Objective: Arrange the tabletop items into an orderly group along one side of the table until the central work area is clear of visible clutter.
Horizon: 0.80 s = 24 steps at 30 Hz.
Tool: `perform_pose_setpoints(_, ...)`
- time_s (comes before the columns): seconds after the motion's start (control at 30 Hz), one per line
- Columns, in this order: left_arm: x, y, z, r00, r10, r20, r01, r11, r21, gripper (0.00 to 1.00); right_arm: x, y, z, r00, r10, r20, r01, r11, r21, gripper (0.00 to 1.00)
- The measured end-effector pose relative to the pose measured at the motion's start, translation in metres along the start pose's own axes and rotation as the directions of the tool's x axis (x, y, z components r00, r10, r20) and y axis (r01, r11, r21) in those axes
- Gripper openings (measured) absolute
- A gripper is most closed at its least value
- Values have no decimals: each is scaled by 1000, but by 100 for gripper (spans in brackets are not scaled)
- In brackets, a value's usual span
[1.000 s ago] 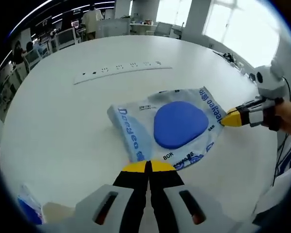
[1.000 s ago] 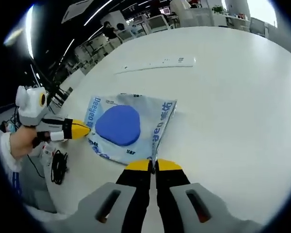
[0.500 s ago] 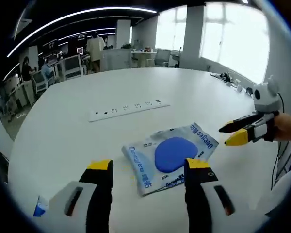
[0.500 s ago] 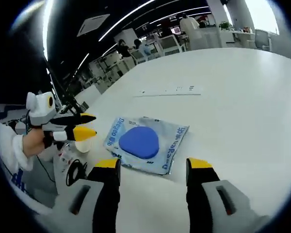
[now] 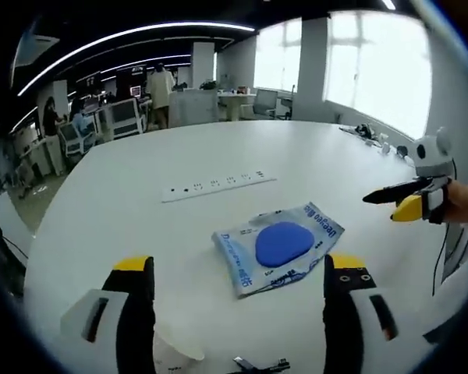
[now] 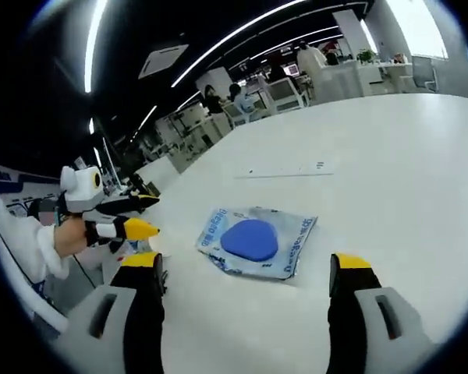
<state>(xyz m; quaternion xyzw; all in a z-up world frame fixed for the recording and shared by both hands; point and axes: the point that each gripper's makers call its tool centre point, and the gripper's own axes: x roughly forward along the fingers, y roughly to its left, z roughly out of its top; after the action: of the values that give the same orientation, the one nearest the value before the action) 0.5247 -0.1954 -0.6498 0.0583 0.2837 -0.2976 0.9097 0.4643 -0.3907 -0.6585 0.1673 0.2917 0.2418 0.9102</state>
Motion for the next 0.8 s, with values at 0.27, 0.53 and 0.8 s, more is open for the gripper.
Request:
perform_pose_setpoints(0.27, -10, 0, 4, 999, 11, 31, -10, 1000, -15, 91, -3, 12, -1, 999, 33, 1, -33, 999, -9, 87)
perform_pose_setpoints(0.53, -30, 10, -14, 999, 32, 11, -32, 999, -40, 88, -15, 19, -3, 999, 52, 15, -52, 999, -11, 86)
perform_pose_setpoints(0.8, -54, 26, -32, 997, 72, -9, -72, 996, -59, 85, -27, 21, -9, 998, 57, 28, -57, 998, 8, 84)
